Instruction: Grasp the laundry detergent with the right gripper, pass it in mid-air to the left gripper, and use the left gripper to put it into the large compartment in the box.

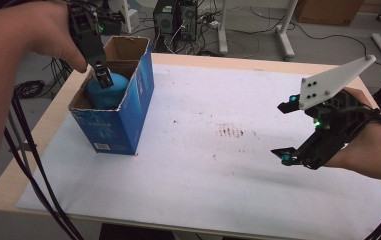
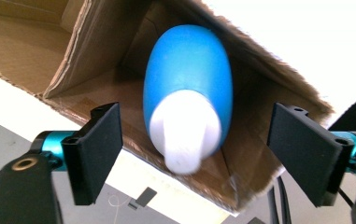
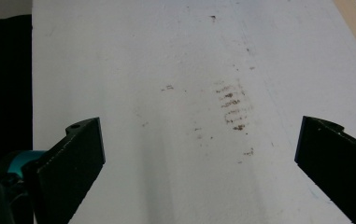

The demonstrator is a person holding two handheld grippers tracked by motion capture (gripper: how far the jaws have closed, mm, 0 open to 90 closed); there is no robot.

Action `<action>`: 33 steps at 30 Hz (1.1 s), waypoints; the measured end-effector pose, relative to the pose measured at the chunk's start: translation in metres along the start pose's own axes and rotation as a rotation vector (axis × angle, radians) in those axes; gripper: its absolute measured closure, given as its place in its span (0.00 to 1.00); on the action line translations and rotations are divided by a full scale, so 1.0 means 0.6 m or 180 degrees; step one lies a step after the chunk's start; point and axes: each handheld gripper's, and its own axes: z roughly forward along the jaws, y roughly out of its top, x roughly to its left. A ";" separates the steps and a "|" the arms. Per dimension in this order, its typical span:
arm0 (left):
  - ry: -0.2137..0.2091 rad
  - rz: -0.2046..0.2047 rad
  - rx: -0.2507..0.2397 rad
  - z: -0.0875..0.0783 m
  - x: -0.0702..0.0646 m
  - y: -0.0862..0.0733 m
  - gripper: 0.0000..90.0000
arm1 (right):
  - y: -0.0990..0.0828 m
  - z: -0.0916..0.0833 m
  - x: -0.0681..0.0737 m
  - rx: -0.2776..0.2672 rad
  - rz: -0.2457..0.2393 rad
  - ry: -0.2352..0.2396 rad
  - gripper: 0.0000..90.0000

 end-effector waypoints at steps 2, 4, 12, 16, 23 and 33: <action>-0.0021 0.0030 -0.0002 -0.010 -0.007 0.002 0.20 | 0.001 -0.003 -0.006 -0.0015 0.0012 0.0030 0.01; -0.0021 0.0068 -0.0022 -0.018 -0.017 0.005 0.18 | 0.002 -0.005 -0.010 -0.0014 0.0029 0.0047 0.01; -0.0055 0.0503 -0.0122 -0.047 -0.065 0.032 0.14 | 0.006 -0.018 -0.041 0.0141 -0.0001 0.0140 0.01; -0.0084 0.0678 -0.0112 -0.044 -0.085 0.050 0.11 | 0.009 -0.018 -0.057 0.0337 -0.0049 0.0230 0.01; -0.0143 0.0970 -0.0034 -0.027 -0.115 0.090 0.08 | 0.010 -0.007 -0.078 0.0760 -0.0112 0.0275 0.01; -0.0265 0.1346 -0.0041 0.006 -0.143 0.124 0.02 | -0.007 0.020 -0.112 0.1135 -0.0118 0.0317 0.01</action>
